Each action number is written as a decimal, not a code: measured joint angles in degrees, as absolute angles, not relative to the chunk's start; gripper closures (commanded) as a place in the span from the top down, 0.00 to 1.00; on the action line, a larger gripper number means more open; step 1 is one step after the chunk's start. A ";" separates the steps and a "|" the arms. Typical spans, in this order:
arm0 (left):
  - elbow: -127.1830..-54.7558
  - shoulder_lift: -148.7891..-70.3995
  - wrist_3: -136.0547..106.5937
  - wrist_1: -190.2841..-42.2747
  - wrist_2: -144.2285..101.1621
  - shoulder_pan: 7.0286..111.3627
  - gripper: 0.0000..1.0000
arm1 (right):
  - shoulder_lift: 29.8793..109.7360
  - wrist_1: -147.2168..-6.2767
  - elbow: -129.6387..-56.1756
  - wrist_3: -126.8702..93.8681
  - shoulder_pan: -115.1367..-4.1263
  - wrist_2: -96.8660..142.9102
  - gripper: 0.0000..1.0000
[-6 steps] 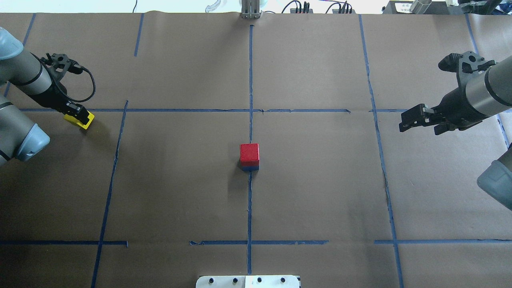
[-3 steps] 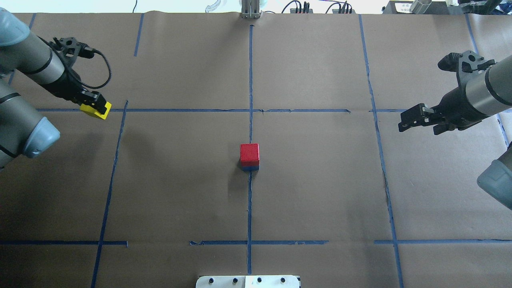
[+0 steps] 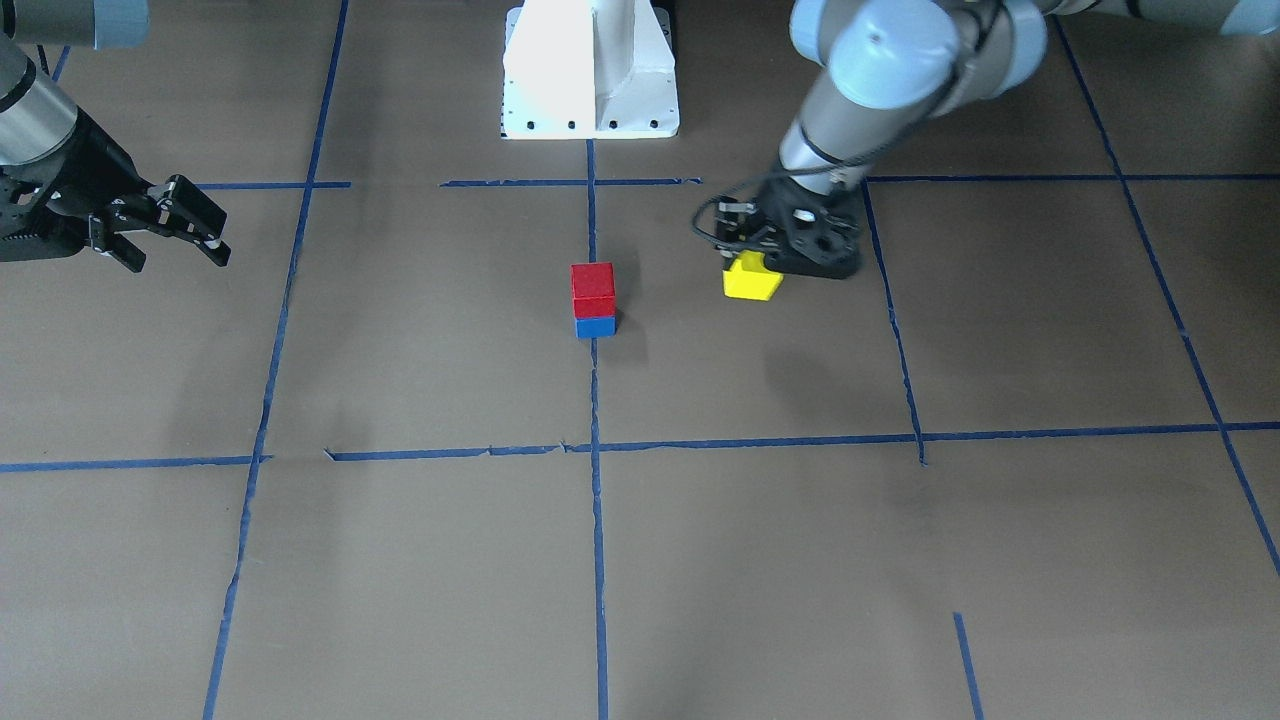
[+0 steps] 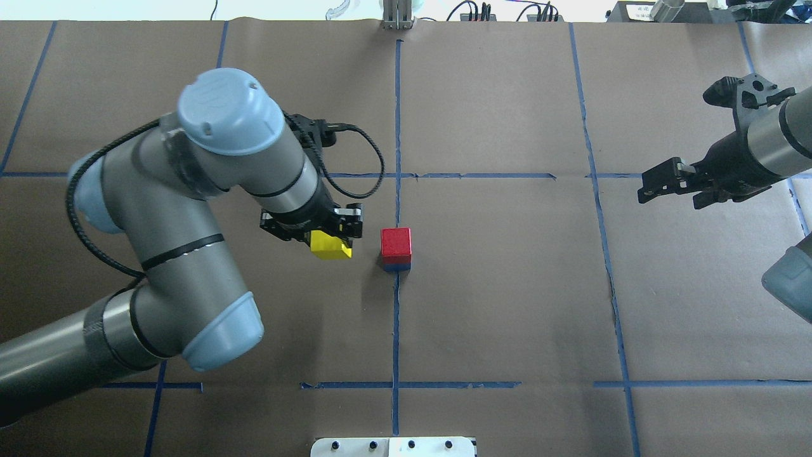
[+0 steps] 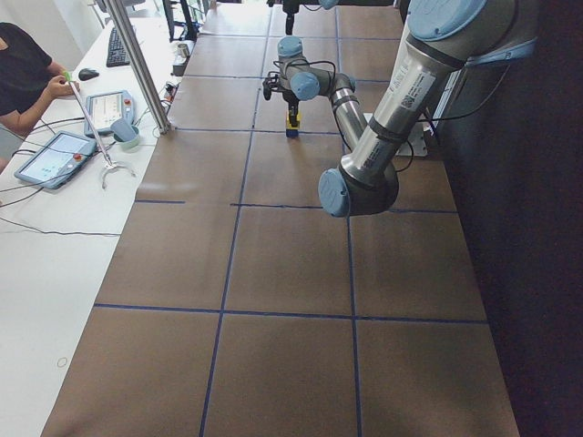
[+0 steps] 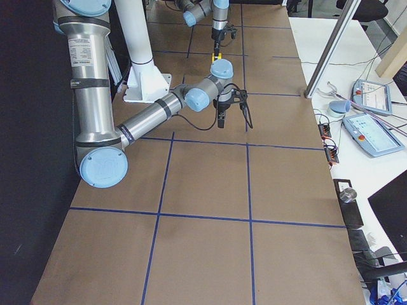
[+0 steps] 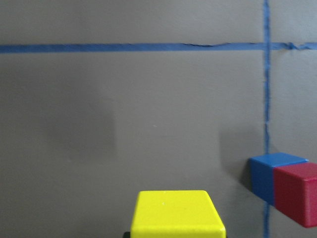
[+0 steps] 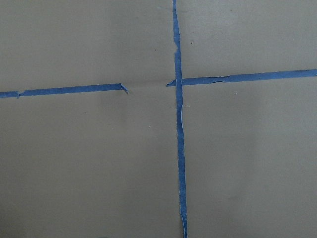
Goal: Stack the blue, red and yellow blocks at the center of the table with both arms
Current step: 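Carry the yellow cube onto the red cube and lower it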
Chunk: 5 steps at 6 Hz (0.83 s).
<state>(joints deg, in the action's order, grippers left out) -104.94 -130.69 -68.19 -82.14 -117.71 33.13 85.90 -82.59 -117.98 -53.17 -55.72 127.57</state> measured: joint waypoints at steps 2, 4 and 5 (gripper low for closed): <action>-97.39 -139.15 -69.10 -79.54 -114.90 30.67 0.00 | 86.26 -82.53 -117.96 -53.18 -55.85 127.61 1.00; -92.81 -142.29 -68.95 -79.35 -114.23 30.29 0.00 | 86.44 -82.56 -117.82 -53.17 -55.89 127.62 1.00; -91.65 -143.05 -69.18 -79.25 -114.19 30.26 0.01 | 86.46 -82.60 -117.82 -53.17 -55.88 127.62 1.00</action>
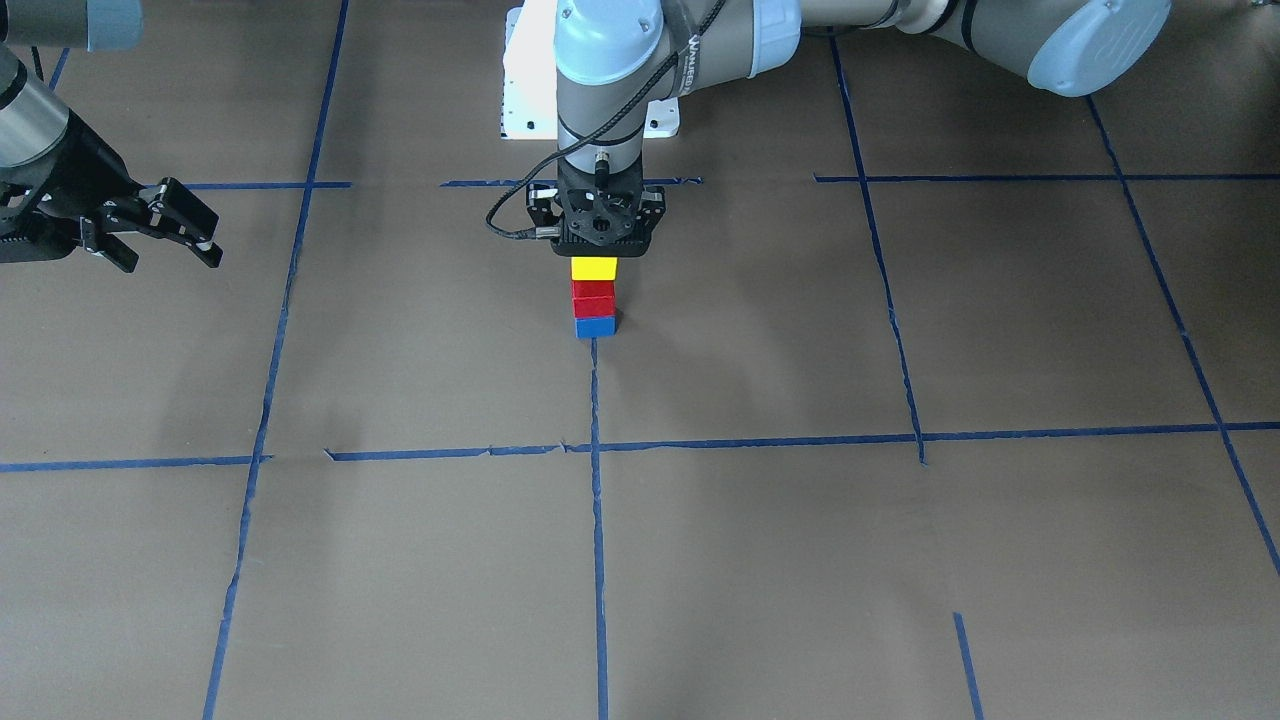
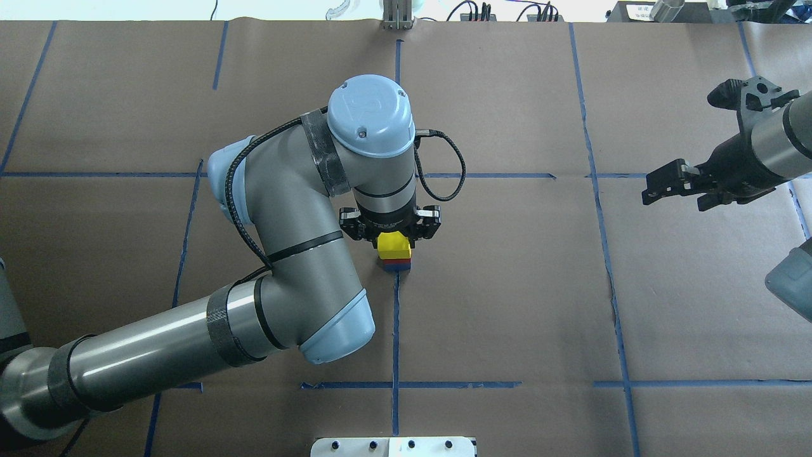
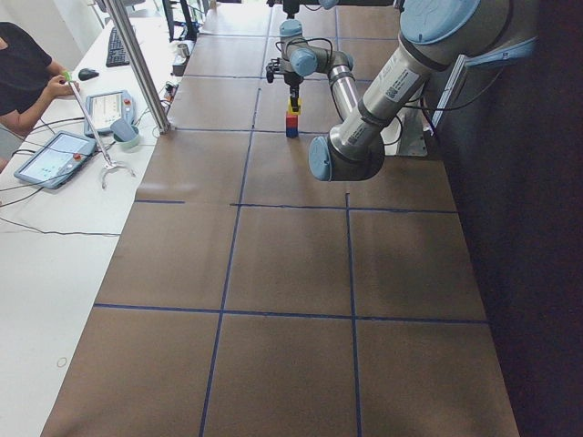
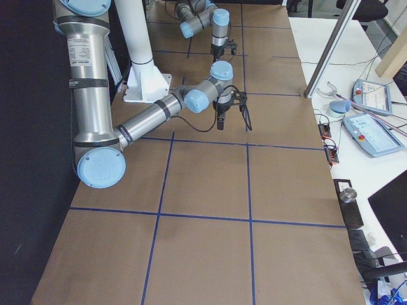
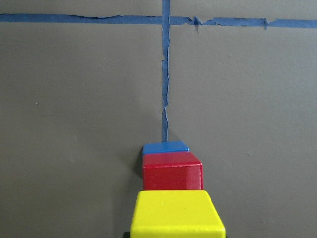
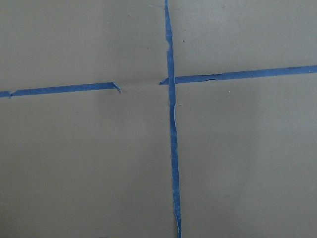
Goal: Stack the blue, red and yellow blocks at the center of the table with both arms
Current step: 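Carry the yellow cube onto the red cube and lower it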
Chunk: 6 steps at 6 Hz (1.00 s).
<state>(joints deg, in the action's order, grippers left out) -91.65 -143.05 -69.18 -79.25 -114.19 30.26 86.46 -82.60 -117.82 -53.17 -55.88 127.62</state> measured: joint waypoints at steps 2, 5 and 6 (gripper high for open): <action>-90.98 -143.37 -69.82 -79.20 -114.14 30.24 0.02 | 86.48 -82.62 -117.80 -53.20 -55.82 127.62 1.00; -90.04 -143.54 -71.52 -79.42 -113.90 30.16 0.04 | 86.48 -82.62 -117.86 -53.26 -55.81 127.62 1.00; -89.69 -143.62 -71.63 -79.62 -113.61 30.11 0.06 | 86.48 -82.62 -117.86 -53.26 -55.81 127.62 1.00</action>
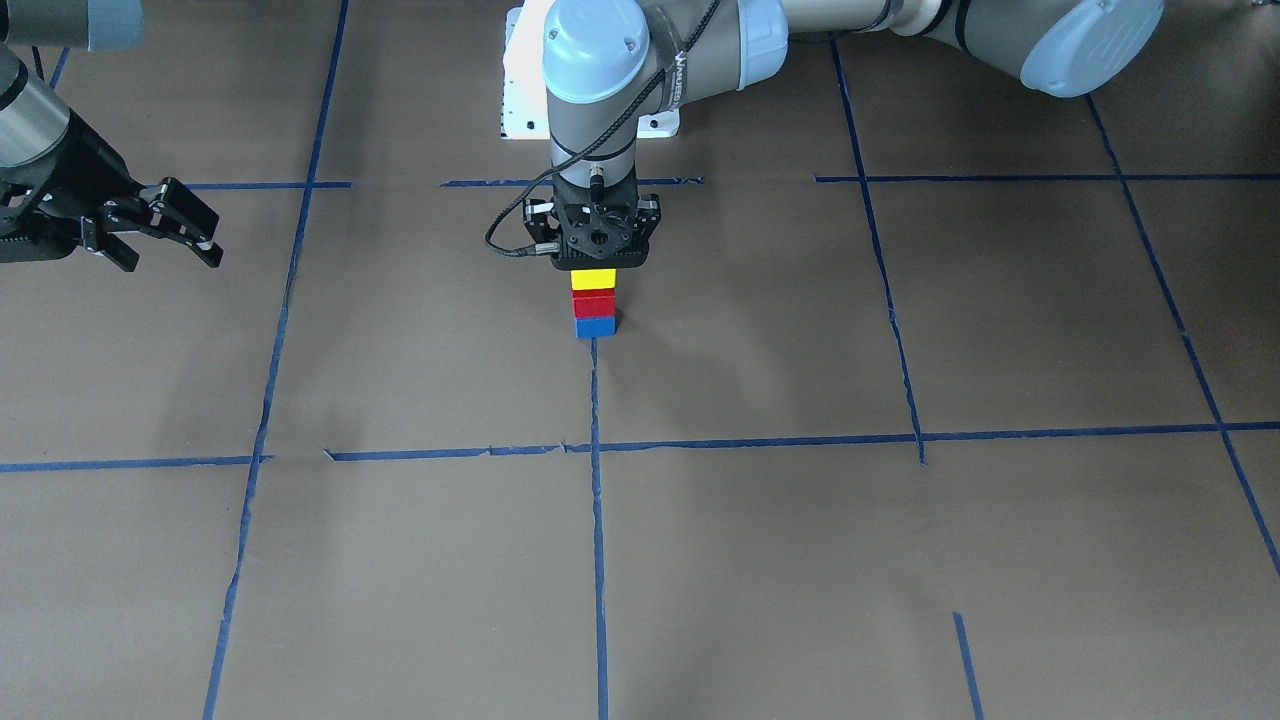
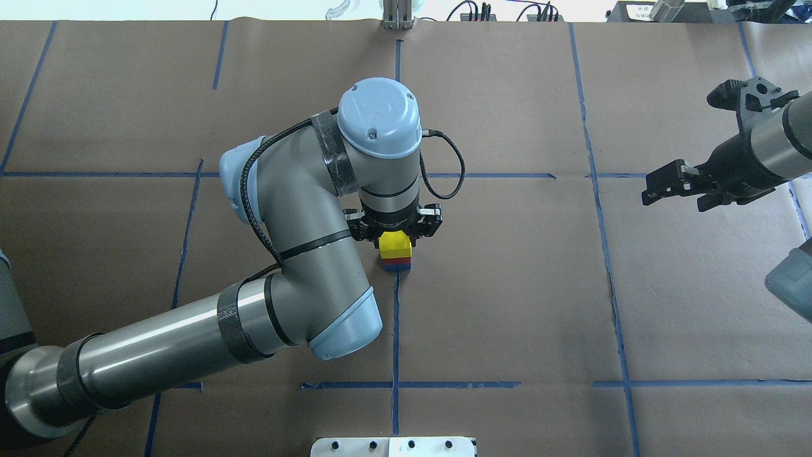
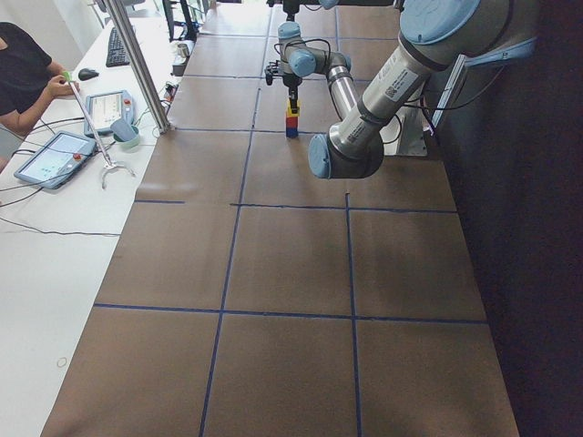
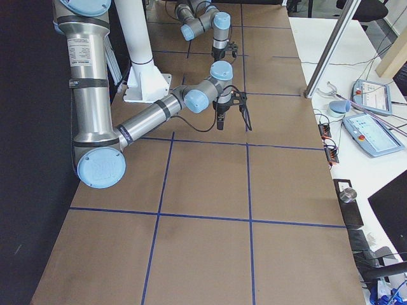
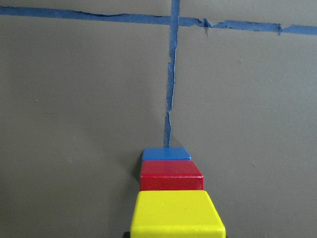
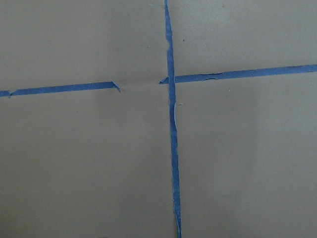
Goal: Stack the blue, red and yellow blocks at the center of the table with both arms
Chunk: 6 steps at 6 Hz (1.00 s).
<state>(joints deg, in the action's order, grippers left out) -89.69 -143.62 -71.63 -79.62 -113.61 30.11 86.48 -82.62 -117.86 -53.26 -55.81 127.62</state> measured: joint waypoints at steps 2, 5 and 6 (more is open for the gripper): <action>-89.50 -143.79 -71.65 -79.85 -113.41 30.07 0.18 | 86.48 -82.62 -117.92 -53.29 -55.81 127.65 1.00; -89.40 -143.76 -71.55 -80.00 -111.39 29.22 1.00 | 86.48 -82.62 -117.89 -53.35 -55.81 127.70 1.00; -89.40 -143.77 -71.49 -80.05 -111.24 29.13 1.00 | 86.48 -82.62 -117.87 -53.35 -55.81 127.70 1.00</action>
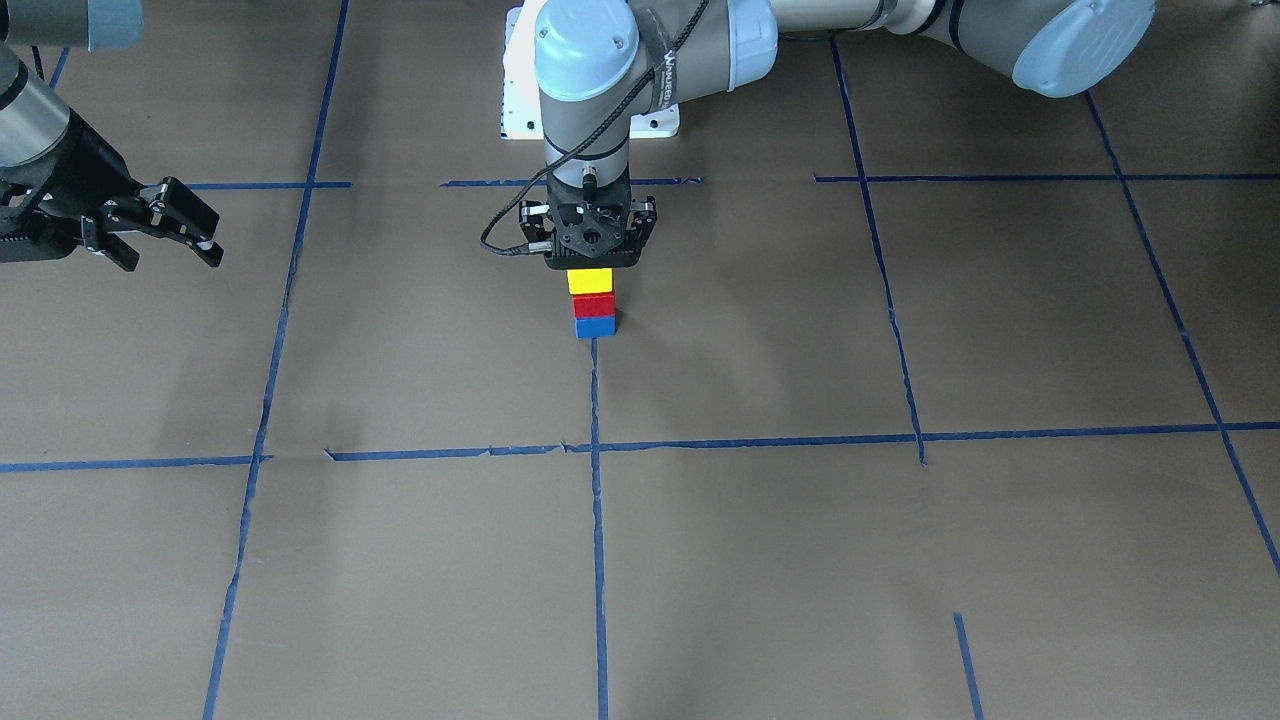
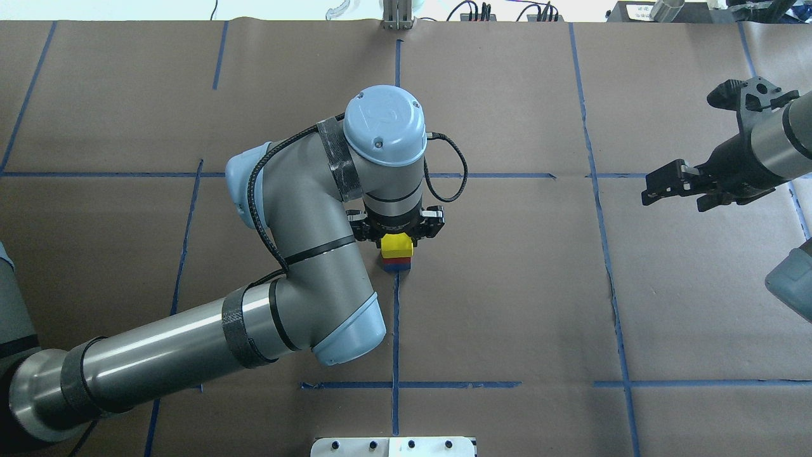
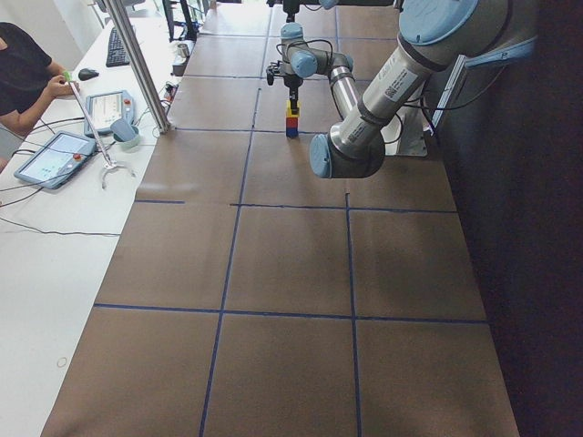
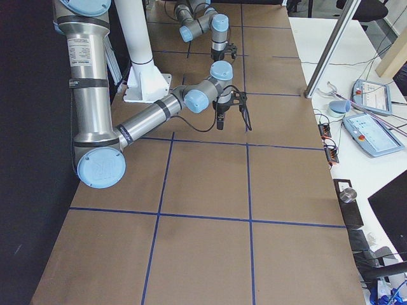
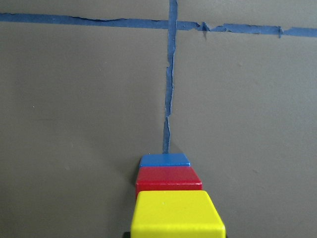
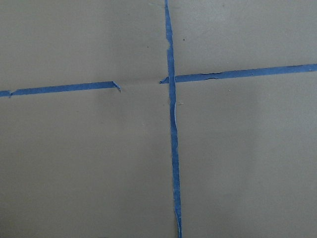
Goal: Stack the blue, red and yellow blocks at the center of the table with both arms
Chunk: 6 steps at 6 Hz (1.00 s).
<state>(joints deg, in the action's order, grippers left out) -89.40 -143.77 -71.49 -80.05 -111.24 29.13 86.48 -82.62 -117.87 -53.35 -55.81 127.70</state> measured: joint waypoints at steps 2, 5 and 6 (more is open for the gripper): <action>-90.02 -143.79 -71.40 -80.04 -111.21 29.11 1.00 | 86.48 -82.59 -117.96 -53.35 -55.81 127.76 1.00; -104.40 -135.58 -68.12 -79.44 -111.75 33.05 1.00 | 86.96 -82.78 -117.89 -51.16 -58.57 128.36 1.00; -112.67 -126.72 -60.62 -79.61 -111.93 35.51 1.00 | 88.24 -83.09 -117.45 -46.65 -62.30 130.23 1.00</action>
